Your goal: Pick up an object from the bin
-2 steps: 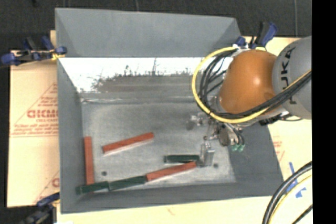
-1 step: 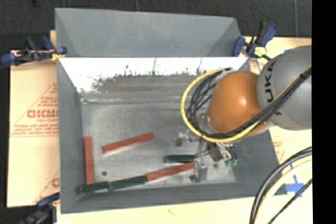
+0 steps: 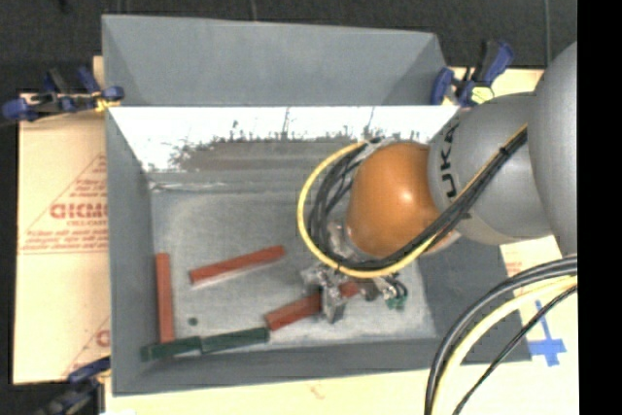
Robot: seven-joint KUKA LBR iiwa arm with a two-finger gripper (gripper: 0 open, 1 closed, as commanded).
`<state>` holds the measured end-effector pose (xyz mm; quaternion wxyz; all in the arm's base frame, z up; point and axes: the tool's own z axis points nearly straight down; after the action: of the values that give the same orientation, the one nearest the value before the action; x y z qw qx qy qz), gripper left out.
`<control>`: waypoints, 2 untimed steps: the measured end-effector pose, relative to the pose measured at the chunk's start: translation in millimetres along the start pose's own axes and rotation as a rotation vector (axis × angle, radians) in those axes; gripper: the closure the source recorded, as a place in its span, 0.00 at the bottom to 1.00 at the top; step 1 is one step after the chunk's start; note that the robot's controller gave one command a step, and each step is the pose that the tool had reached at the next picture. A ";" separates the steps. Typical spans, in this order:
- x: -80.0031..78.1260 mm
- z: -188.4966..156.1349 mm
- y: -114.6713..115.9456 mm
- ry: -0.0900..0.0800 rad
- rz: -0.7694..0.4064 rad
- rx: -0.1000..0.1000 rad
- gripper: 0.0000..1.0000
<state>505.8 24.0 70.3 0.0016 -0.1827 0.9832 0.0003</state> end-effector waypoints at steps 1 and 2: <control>0.0 0.0 0.0 0.000 0.000 0.000 1.00; 2.5 -19.5 -0.3 0.009 -0.105 -0.003 1.00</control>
Offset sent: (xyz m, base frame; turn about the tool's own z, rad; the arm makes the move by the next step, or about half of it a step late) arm 0.0004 -0.0107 0.1677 -0.7427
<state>503.5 22.9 89.8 -0.0029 -0.2342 0.9722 0.0007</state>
